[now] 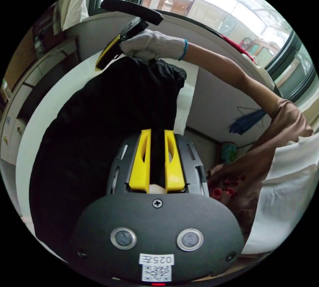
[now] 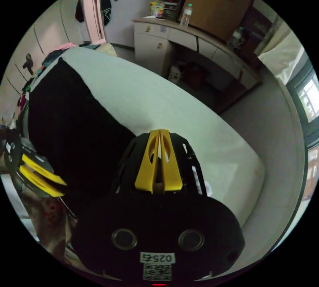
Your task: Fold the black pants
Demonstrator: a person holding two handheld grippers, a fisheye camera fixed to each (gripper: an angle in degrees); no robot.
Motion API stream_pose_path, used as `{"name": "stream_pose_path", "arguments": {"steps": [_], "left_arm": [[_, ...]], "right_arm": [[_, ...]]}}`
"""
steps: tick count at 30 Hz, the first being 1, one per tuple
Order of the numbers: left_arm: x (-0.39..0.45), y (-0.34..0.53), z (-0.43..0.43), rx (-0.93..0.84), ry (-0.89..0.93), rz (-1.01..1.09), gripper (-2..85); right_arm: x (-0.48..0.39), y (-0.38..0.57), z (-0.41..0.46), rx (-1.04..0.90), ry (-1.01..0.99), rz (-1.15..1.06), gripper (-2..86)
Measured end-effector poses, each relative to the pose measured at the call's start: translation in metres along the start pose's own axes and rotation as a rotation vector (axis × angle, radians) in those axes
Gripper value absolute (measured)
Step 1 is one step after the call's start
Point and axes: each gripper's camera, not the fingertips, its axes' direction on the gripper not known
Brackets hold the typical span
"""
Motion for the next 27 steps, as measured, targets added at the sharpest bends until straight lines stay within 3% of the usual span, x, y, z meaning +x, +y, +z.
{"name": "stream_pose_path", "arguments": {"steps": [3, 5, 7, 11, 16, 18, 23, 25, 27], "left_arm": [[0.012, -0.001, -0.034, 0.179, 0.126, -0.004, 2.7], [0.024, -0.009, -0.035, 0.238, 0.114, -0.019, 2.9], [0.028, -0.022, -0.02, 0.224, 0.012, -0.094, 3.3], [0.024, -0.039, 0.037, 0.072, 0.164, -0.183, 3.9], [0.051, -0.025, 0.016, 0.134, 0.092, -0.116, 5.8], [0.067, -0.02, -0.002, 0.211, 0.008, -0.096, 6.0], [0.104, -0.036, -0.001, 0.265, -0.038, 0.012, 6.5], [0.124, -0.046, 0.01, 0.257, -0.081, 0.064, 7.8], [0.151, -0.055, 0.029, 0.243, -0.26, 0.116, 9.8]], "right_arm": [[0.005, 0.04, -0.039, 0.091, -0.171, 0.045, -0.9], [0.007, 0.06, -0.045, 0.089, -0.219, 0.062, -0.9], [0.01, 0.073, -0.035, 0.045, -0.168, 0.088, -0.9], [0.027, 0.095, -0.005, -0.011, -0.149, 0.135, -0.7], [0.045, 0.145, -0.053, 0.188, -0.305, 0.269, 2.7], [0.047, 0.195, -0.078, 0.281, -0.378, 0.358, 10.3], [0.043, 0.297, -0.081, 0.286, -0.238, 0.542, 15.1], [0.048, 0.323, -0.069, 0.275, -0.299, 0.572, 14.2], [0.066, 0.348, -0.05, 0.343, -0.531, 0.619, 13.5]]}}
